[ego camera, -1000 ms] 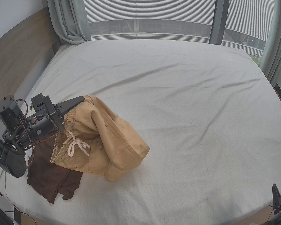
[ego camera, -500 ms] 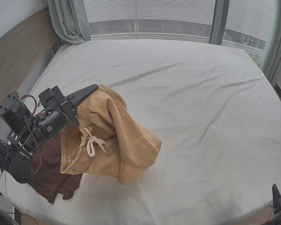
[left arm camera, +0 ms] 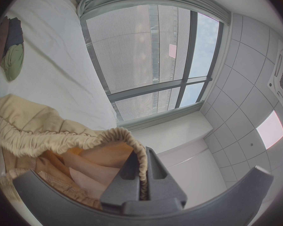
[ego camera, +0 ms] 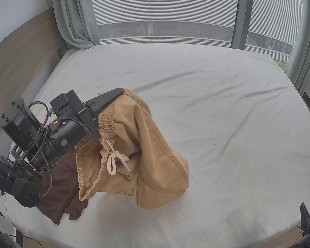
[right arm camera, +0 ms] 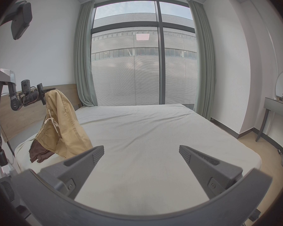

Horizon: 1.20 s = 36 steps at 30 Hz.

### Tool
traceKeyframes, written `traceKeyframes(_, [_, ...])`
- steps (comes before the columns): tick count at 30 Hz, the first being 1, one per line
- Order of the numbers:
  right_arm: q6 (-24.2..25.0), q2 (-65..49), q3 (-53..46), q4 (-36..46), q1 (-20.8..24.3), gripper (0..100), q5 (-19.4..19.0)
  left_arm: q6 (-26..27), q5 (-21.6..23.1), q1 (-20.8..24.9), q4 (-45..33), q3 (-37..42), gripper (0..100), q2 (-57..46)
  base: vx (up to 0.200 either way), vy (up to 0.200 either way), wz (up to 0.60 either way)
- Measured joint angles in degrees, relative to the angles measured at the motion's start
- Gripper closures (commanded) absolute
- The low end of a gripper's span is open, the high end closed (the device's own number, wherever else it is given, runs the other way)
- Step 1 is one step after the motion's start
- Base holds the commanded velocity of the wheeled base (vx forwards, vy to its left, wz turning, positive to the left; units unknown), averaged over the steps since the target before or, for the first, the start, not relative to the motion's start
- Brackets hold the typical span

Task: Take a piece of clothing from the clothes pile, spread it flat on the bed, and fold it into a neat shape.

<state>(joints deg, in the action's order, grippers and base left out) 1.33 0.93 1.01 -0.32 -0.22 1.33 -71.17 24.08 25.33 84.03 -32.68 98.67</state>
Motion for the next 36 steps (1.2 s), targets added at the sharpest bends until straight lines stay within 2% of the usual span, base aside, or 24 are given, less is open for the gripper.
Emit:
traceKeyframes(20, [0.0,0.0,0.0,0.0,0.0,0,0.0,0.0,-6.1,7.7,-3.0,-6.8,100,0.2,0.0,0.0,0.0])
traceKeyframes(36, [0.0,0.0,0.0,0.0,0.0,0,-0.1,0.0,-10.8,15.5,-11.9,-16.2,100,1.7,0.0,0.0,0.0])
